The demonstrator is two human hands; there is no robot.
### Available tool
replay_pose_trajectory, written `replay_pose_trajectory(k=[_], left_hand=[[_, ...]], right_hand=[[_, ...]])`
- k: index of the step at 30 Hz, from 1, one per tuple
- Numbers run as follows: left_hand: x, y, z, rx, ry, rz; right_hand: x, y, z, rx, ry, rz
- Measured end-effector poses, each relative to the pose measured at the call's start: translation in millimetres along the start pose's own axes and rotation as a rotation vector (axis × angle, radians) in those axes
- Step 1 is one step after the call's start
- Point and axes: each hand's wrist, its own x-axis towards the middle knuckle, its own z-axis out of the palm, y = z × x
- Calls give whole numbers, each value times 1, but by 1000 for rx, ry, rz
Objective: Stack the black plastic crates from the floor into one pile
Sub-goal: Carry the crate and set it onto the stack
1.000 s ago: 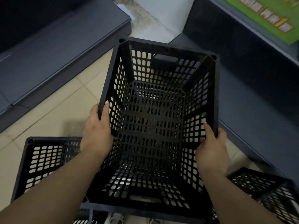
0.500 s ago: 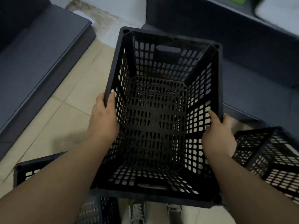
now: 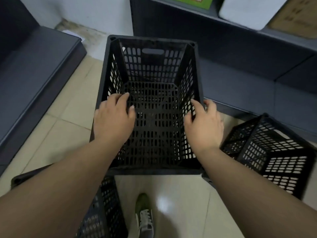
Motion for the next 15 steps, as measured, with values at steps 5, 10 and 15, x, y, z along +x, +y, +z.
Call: replay_pose_trajectory(k=[5,10,15], left_hand=[[-54,1,-39,-27,78,26],[-131,-24,-85,-69,113,-62],[-198,-83,-127,-71,119,-159]], right_hand=[[-52,-14,-40,126,-15,-77],[-121,-39,-82,135,-29,-204],[-185,-90,-93,139,-64,-294]])
